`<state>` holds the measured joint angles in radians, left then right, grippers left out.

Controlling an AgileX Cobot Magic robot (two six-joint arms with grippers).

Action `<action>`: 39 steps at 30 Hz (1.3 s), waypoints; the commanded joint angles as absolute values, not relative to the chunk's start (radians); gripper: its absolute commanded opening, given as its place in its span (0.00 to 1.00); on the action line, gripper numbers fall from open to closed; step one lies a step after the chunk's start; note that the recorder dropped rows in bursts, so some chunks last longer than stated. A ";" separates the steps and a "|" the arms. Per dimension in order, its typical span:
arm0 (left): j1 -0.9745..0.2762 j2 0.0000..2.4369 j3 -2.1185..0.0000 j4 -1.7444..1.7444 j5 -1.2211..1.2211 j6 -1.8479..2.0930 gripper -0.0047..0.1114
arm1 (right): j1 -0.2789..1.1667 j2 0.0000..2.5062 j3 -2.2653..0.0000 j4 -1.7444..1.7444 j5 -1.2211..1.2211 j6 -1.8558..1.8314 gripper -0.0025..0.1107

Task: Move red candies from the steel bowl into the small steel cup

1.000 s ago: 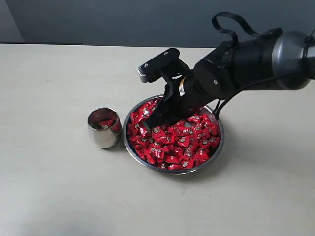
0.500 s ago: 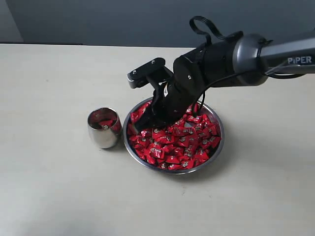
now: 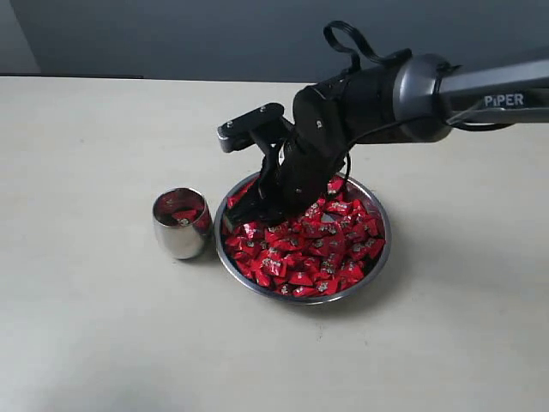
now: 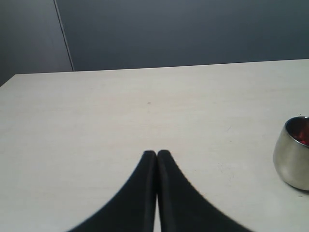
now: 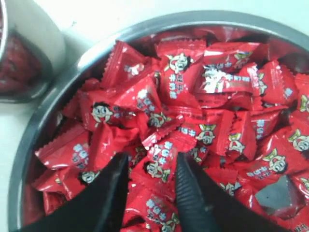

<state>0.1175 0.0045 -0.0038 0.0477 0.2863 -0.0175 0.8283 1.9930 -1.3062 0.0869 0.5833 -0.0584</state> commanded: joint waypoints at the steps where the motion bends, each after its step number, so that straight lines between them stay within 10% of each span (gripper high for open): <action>1: 0.118 0.000 0.000 0.045 0.284 -0.019 0.04 | 0.826 1.990 -1.383 0.114 0.684 -0.069 0.31; 39: 0.118 0.000 0.000 0.045 0.284 -0.019 0.04 | 0.826 2.105 -1.521 0.012 0.808 0.047 0.31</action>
